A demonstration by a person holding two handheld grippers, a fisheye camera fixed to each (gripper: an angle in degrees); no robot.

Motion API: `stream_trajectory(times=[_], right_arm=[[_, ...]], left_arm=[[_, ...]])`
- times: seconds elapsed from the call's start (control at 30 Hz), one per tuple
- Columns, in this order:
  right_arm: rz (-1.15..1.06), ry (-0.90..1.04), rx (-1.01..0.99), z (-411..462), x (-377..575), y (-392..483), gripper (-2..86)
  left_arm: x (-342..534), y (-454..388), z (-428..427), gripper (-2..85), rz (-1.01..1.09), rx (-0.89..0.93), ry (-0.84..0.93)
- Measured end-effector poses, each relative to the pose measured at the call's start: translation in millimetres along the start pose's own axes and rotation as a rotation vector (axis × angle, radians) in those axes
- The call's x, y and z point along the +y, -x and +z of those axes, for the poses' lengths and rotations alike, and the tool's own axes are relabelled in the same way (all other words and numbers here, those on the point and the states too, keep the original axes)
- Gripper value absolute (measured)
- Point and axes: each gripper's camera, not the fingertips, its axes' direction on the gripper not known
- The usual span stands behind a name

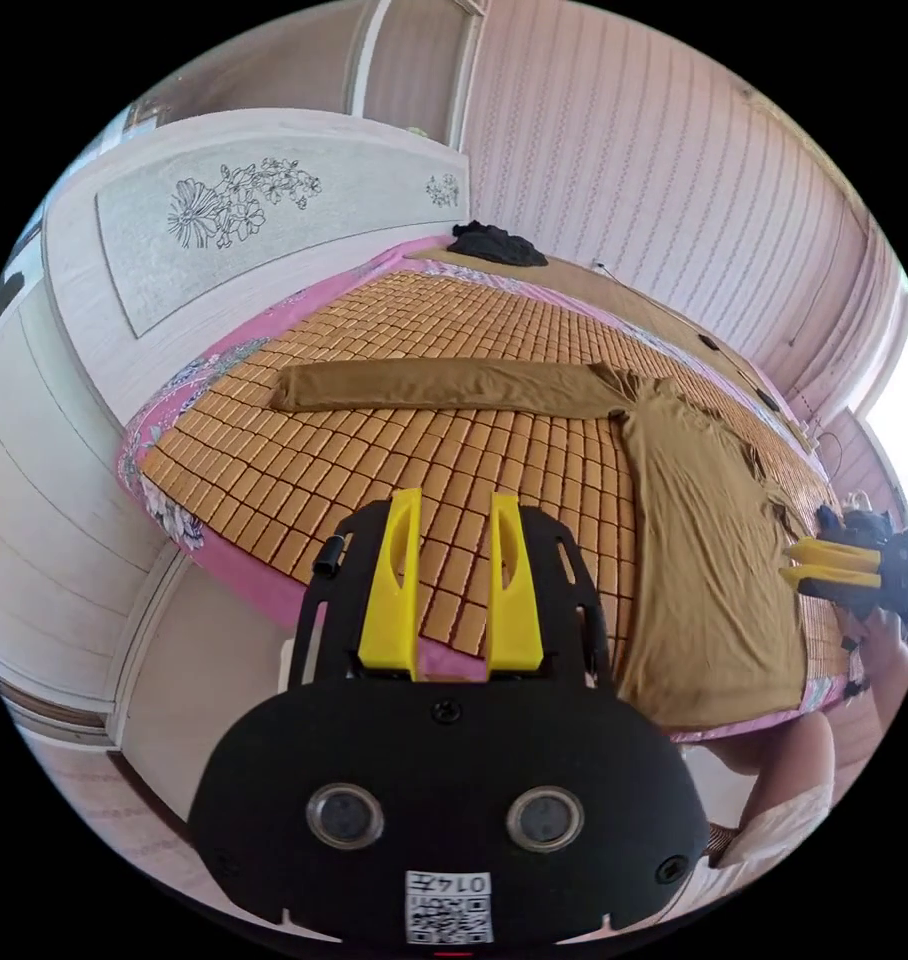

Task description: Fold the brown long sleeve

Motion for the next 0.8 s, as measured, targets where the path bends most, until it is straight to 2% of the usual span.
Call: stream_trajectory(times=[0.13,0.23,0.43,0.63,0.8], right_arm=[[-0.092,-0.008,-0.036,26.8,-72.9,11.9,6.6],[-0.163,-0.015,-0.086,51.8,-135.5,23.5,6.3],[-0.306,-0.025,-0.163,109.8,-264.0,59.2,6.2],[-0.475,-0.042,-0.178,168.0,-372.9,120.2,6.3],[-0.541,-0.003,-0.183,224.3,-435.6,166.4,6.6]], left_arm=[[-21.4,60.1,15.6,10.7,-0.145,0.032,-0.08],[-44.8,98.4,23.7,10.7,-0.183,-0.016,-0.11],[-82.1,157.7,61.5,10.7,-0.233,-0.149,-0.025],[-94.8,194.0,89.0,10.1,-0.323,-0.056,-0.013],[-101.3,207.2,100.2,6.5,-0.372,-0.064,0.028]])
